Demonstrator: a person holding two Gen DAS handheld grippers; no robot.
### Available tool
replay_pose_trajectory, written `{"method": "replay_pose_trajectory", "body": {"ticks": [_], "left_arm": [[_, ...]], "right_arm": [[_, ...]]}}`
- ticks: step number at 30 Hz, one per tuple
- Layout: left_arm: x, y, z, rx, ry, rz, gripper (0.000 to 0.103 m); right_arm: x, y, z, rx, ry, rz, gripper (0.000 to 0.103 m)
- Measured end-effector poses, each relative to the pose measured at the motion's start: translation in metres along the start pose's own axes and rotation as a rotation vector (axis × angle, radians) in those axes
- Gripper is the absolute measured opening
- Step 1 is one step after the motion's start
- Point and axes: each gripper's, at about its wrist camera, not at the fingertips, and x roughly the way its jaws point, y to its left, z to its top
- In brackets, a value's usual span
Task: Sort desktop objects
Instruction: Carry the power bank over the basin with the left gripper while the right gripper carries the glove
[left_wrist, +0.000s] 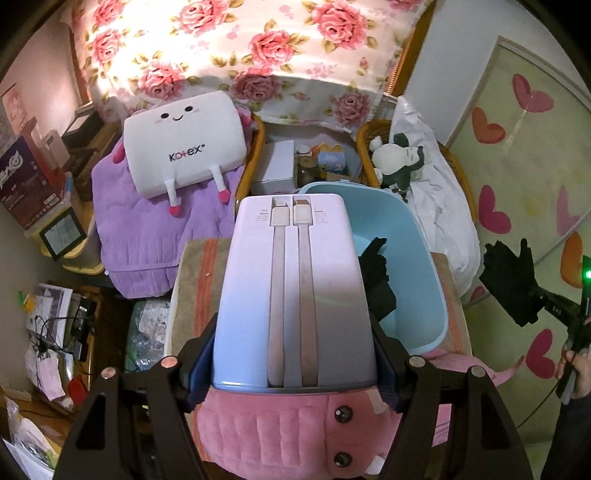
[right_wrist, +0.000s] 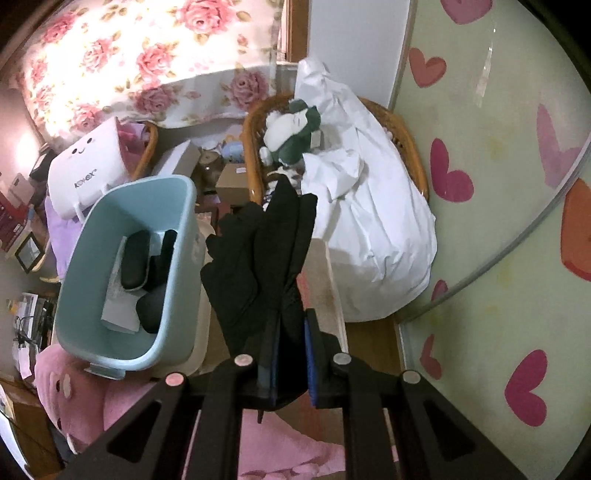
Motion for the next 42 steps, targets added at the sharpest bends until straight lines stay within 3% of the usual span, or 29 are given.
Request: {"method": "replay_pose_trajectory", "body": {"ticks": [11,28,42], "left_arm": [[-0.004,-0.039,-0.001,0.057,-0.007,0.015,0.075],[0.021,-0.118,0.021,0.125,0.003,-0.061,0.075],[0.034,-0.134,0.036,0.133,0.017,-0.072,0.075]], "right_arm": [[-0.025,0.02,-0.006,-0.006,-0.017,0.048,0.011],[-0.044,0.064,-0.003,-0.059,-0.053,0.102,0.011],[-0.058,0.096,0.004,-0.109,-0.088,0.125,0.011]]}}
